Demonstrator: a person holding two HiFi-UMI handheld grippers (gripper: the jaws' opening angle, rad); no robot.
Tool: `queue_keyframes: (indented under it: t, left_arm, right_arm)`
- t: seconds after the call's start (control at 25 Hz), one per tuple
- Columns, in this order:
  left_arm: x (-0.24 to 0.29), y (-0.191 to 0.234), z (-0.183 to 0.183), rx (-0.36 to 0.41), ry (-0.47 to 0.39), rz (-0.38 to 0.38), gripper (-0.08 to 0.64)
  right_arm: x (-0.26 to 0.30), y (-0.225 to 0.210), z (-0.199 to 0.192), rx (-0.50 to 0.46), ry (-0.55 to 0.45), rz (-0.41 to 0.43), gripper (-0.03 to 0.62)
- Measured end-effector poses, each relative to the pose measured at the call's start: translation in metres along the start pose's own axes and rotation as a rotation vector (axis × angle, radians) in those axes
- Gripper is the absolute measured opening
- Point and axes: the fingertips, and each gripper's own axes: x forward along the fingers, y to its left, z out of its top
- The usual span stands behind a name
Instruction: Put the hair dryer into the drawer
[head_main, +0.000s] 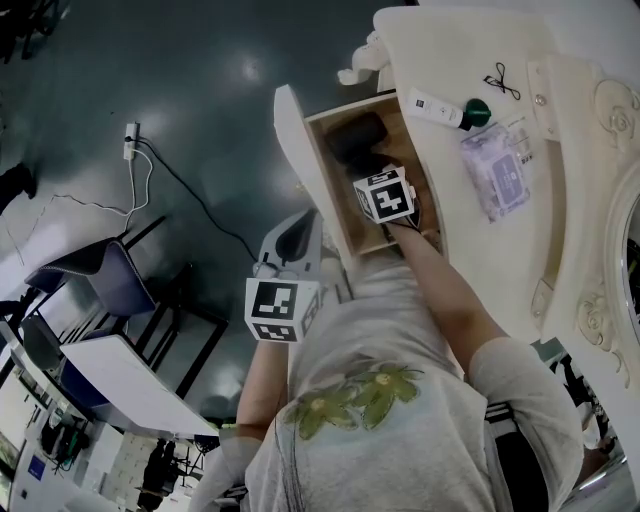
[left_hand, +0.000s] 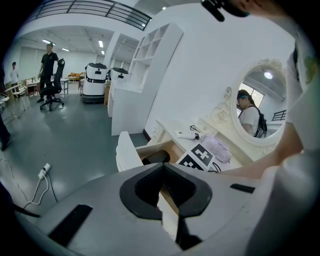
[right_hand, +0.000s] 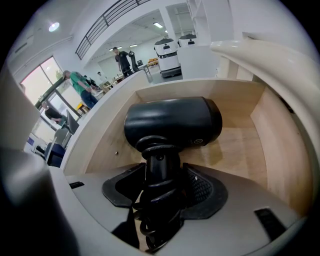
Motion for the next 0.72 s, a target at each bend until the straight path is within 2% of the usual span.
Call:
queue_keyframes:
  t: [0.4,0.72]
  left_arm:
    - [0.0015,-0.0002,0.0004,-0.002,-0.009,-0.010,0.012]
    - [-0.0041,0.0018,0.0067,0.002,-0.026,-0.015,0.012]
  right_arm:
    - [0.0056,0.0035,-0.0008,-0.056,0.007,-0.063,0.230]
    - [0.0043,0.0069,-0.0027,-0.074,0.038,-0.025,0.230]
